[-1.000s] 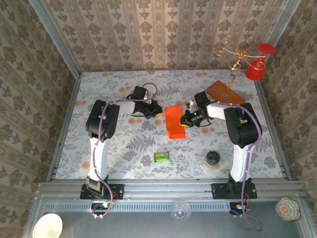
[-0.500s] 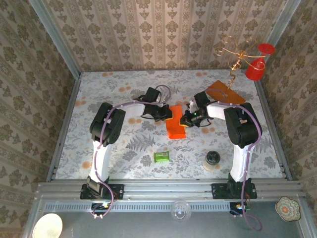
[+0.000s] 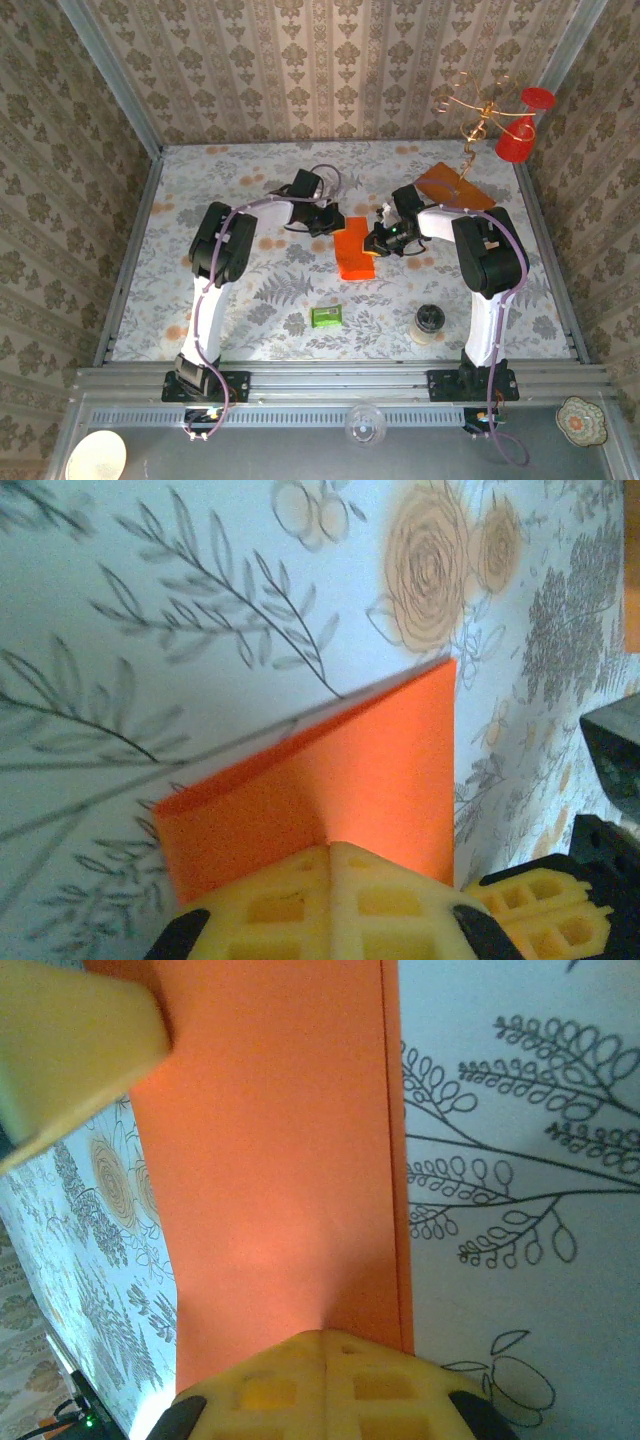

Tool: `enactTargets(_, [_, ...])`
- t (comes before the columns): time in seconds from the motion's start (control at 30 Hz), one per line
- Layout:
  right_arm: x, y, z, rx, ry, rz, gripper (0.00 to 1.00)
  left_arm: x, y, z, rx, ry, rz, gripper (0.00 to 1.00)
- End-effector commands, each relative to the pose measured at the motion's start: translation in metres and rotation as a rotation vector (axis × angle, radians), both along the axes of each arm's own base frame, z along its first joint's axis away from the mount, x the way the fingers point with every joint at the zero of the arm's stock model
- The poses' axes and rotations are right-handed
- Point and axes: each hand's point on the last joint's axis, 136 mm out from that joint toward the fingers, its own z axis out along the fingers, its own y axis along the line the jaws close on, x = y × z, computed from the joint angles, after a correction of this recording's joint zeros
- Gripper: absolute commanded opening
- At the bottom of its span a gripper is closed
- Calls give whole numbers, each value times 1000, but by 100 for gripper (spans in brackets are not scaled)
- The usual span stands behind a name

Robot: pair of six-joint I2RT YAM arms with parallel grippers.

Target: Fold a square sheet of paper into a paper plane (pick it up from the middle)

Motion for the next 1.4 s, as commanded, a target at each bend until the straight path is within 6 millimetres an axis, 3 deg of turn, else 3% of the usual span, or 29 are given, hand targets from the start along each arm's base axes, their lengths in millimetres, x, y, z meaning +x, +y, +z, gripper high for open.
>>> enactTargets(0.0, [-49, -52, -71, -300, 225, -57, 6, 26, 36, -27, 83, 20, 83, 0])
enactTargets(0.2, [-49, -52, -71, -305, 223, -55, 6, 57, 61, -22, 103, 14, 128, 0])
enactTargets(0.37, [-48, -52, -71, -303, 222, -58, 6, 65, 67, 3, 132, -30, 118, 0])
enactTargets(0.57, [-47, -52, -70, -302, 219, -59, 6, 35, 50, 59, 91, -120, 89, 0])
enactTargets(0.63, [-47, -52, -70, -302, 221, -59, 6, 3, 24, 63, 65, -114, 44, 0])
enactTargets(0.8, [-48, -51, -72, -302, 228, -58, 5, -54, -11, 46, 8, -27, -34, 0])
enactTargets(0.93, [-49, -52, -73, -305, 231, -57, 5, -77, -18, 27, 37, 12, -78, 0])
enactTargets(1.2, [-51, -55, -74, -326, 241, -69, 4, -104, -5, -11, 100, 111, -122, 0])
enactTargets(1.37, [-53, -60, -76, -354, 251, -73, 4, -124, 22, -28, 144, 171, -106, 0])
